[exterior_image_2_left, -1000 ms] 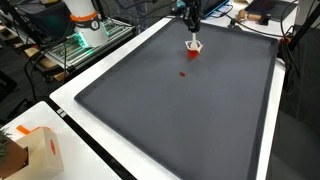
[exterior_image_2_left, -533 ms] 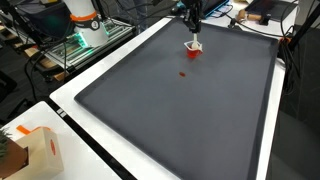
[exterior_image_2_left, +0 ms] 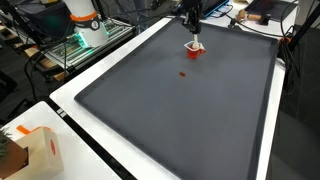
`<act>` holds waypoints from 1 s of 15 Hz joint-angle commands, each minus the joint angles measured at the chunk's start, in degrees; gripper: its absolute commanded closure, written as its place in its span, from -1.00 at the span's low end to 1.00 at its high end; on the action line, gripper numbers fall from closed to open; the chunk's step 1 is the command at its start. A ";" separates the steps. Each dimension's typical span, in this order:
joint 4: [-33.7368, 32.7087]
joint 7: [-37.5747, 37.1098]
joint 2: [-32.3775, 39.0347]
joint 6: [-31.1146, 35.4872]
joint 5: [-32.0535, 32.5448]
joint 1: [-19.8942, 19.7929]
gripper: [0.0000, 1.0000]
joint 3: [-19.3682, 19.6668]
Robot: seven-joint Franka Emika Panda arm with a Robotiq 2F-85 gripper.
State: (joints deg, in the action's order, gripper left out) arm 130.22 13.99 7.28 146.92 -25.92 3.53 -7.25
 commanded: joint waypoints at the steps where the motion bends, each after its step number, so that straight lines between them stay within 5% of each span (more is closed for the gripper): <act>1: 1.65 4.60 -0.68 0.62 -4.97 -1.17 0.94 -0.77; 15: 0.75 23.55 2.16 -6.71 -24.92 -5.56 0.94 1.08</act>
State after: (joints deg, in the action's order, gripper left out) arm 130.99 33.41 8.32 143.15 -46.52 -0.91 -6.64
